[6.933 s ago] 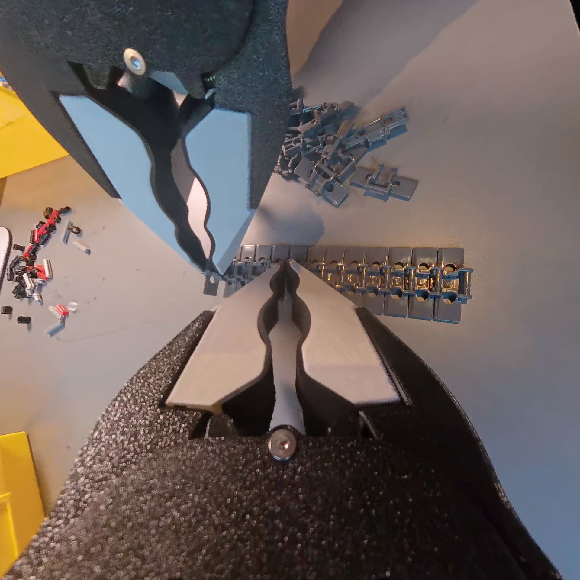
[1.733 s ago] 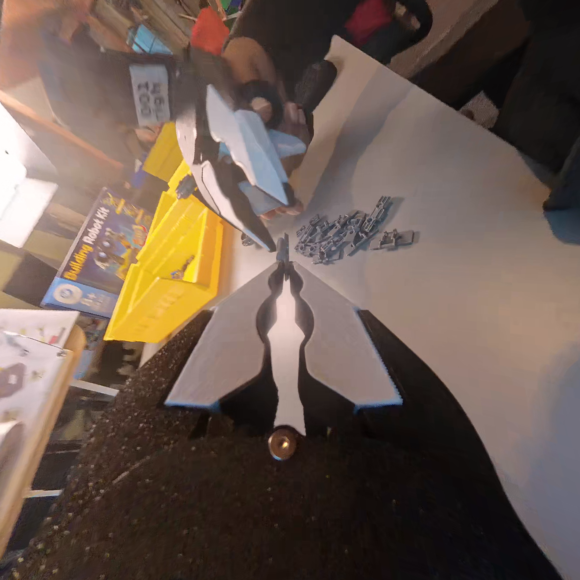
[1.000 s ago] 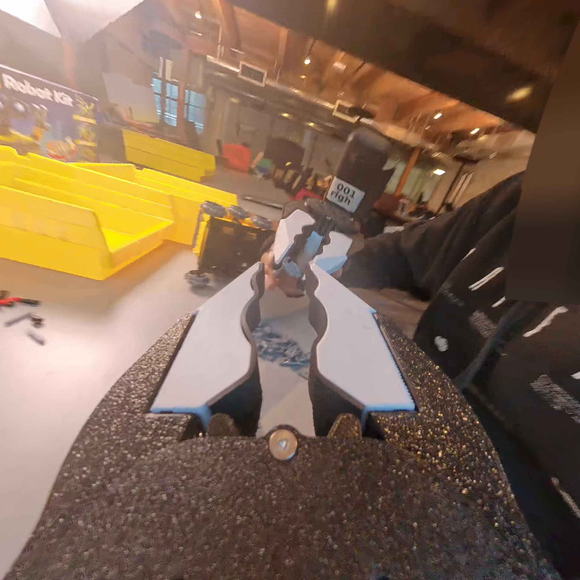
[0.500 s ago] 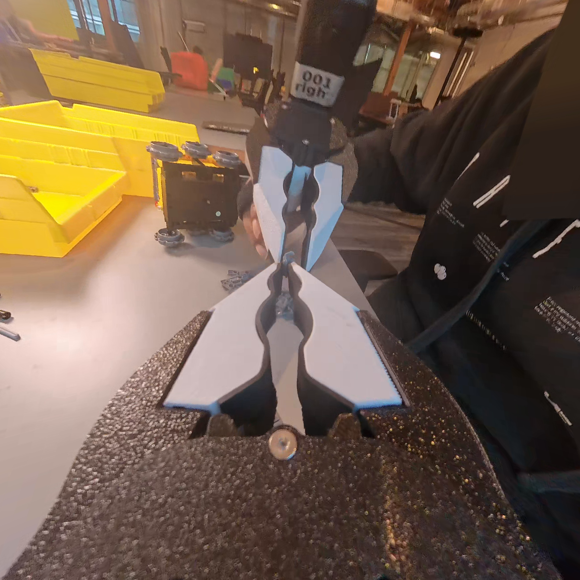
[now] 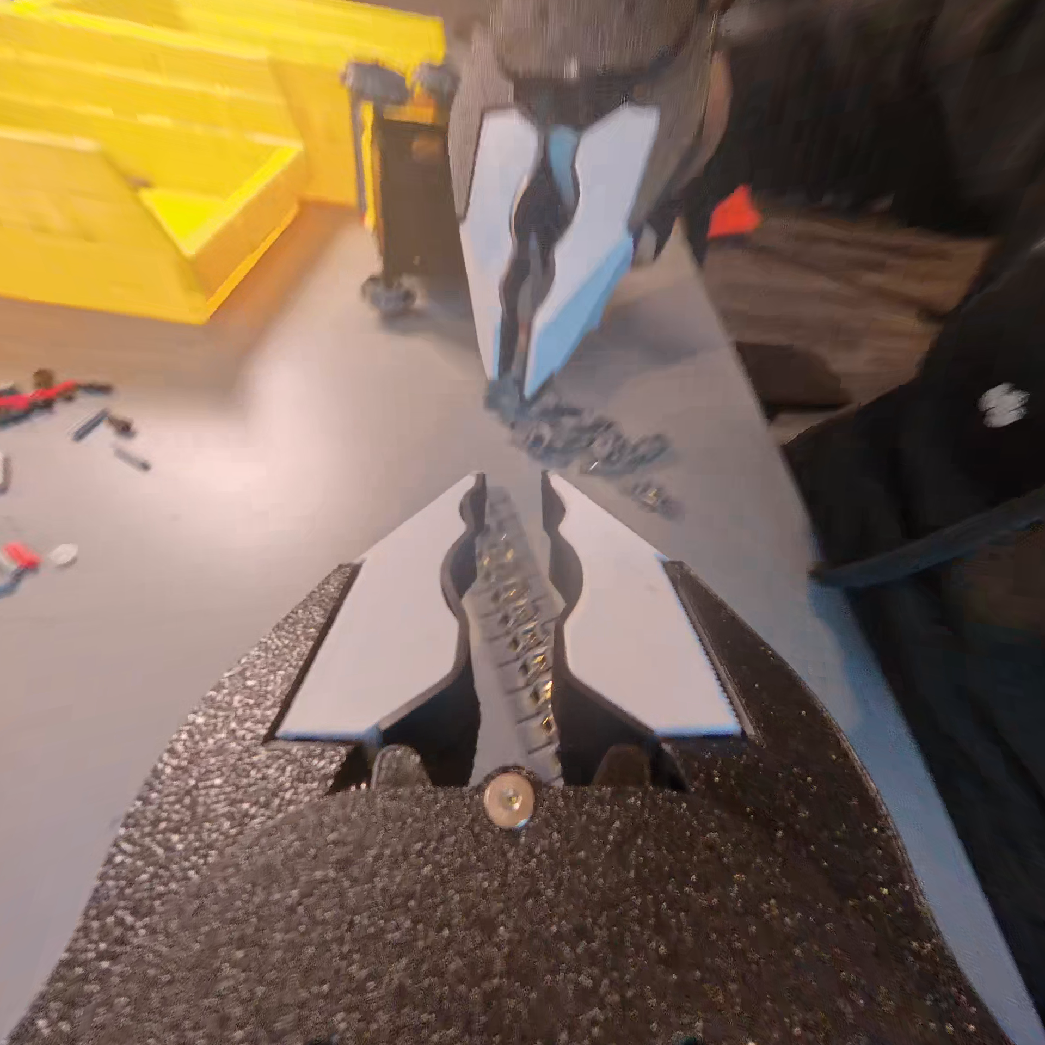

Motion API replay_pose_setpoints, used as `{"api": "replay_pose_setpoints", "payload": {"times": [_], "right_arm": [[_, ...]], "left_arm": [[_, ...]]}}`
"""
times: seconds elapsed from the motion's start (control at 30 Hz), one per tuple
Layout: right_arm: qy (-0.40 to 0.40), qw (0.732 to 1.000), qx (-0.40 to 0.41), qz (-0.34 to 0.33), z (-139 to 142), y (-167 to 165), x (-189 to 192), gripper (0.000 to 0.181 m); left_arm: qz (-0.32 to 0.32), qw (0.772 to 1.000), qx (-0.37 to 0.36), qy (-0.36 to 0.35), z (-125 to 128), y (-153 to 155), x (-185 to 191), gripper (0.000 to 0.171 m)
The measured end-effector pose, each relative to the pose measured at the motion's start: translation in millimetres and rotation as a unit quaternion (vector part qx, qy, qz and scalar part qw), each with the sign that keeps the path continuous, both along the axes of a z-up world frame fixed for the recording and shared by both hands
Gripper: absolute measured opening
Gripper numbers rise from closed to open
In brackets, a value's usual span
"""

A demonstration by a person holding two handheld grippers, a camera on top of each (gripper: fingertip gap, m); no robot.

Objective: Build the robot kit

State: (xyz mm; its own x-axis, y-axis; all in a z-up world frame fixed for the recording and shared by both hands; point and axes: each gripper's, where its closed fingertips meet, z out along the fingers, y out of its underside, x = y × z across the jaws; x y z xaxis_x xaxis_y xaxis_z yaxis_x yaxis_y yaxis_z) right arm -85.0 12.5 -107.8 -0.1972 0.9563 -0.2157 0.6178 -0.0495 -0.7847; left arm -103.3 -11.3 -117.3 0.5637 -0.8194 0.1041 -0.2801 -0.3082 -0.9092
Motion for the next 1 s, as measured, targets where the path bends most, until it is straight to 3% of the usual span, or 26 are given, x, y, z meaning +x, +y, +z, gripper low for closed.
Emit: {"api": "replay_pose_setpoints", "payload": {"times": [0.1,0.23,0.47,1.0], "right_arm": [[-0.06,0.994,-0.074,-0.062,-24.6,26.6,6.2,0.007],[-0.12,0.981,-0.127,-0.081,-52.8,28.3,7.5,0.007],[-0.156,0.968,-0.163,-0.105,-65.3,26.3,4.6,0.006],[-0.18,0.963,-0.138,-0.148,-71.3,28.1,6.9,0.006]], "left_arm": [[0.017,0.996,-0.023,0.083,-30.2,7.9,-6.9,0.018],[0.006,0.989,-0.044,0.141,-46.7,18.9,6.8,0.018],[0.016,0.983,-0.107,0.15,-67.4,32.6,28.6,0.021],[0.112,0.976,-0.088,0.162,-70.7,40.8,31.4,0.012]]}}
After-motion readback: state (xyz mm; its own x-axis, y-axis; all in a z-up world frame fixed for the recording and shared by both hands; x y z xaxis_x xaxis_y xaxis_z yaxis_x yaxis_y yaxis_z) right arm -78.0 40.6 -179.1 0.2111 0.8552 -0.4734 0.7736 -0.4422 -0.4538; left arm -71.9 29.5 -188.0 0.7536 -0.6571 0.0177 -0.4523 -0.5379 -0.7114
